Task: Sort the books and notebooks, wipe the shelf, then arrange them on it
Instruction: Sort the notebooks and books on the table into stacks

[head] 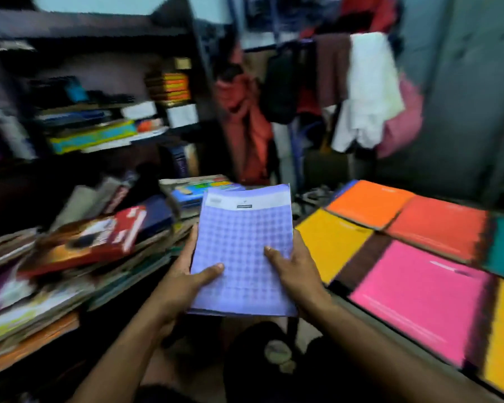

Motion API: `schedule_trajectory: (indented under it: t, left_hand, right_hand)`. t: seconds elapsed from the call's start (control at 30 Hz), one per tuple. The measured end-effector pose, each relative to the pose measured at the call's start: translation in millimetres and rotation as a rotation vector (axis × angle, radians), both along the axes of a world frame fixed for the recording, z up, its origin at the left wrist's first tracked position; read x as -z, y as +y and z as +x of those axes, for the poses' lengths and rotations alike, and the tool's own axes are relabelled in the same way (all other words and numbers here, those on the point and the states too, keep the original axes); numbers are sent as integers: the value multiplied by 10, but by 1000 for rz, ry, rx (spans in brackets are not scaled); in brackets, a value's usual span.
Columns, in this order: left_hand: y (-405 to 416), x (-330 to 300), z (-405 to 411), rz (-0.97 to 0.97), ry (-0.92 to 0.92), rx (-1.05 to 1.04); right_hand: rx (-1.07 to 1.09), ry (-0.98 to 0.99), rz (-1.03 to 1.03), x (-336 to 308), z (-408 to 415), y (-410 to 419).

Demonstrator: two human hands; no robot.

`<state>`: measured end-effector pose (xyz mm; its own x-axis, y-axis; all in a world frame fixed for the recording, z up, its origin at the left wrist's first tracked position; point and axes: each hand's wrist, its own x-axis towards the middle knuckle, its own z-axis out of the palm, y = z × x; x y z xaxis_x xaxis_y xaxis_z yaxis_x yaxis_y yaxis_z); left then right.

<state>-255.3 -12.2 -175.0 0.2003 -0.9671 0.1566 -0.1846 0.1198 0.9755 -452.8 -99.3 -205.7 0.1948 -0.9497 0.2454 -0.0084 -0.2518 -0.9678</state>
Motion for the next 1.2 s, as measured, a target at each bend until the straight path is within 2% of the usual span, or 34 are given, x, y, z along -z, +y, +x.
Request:
schedule_trajectory:
  t: [0.1, 0.17, 0.37, 0.53, 0.7, 0.87, 0.97, 1.1, 1.2]
  left_hand:
    - [-608, -36, -377, 25, -117, 179]
    - [-973, -101, -592, 35, -193, 231]
    - [-1983, -105, -1164, 108, -418, 270]
    - [-2477, 275, -1163, 272, -714, 121]
    - [-2461, 574, -1247, 445, -846, 16]
    - [-2372, 693, -1403, 379, -1046, -24]
    - [-2316, 699, -1440, 321, -1042, -59]
    - [-2294, 618, -1508, 298, -816, -63]
    - [-2268, 526, -1611, 212, -684, -104]
  right_hand:
    - [152, 43, -30, -57, -604, -328]
    - [175, 70, -5, -74, -928, -546]
    - [254, 47, 179, 175, -1405, -1048]
    - [238, 66, 348, 570, -1582, -1459]
    - [194, -1, 409, 668, -1679, -1514]
    - [187, -129, 468, 683, -1565, -1544]
    - [152, -180, 474, 575, -1440, -1497]
    - [167, -171, 411, 385, -1412, -1315]
    - [190, -130, 377, 292, -1585, -1167]
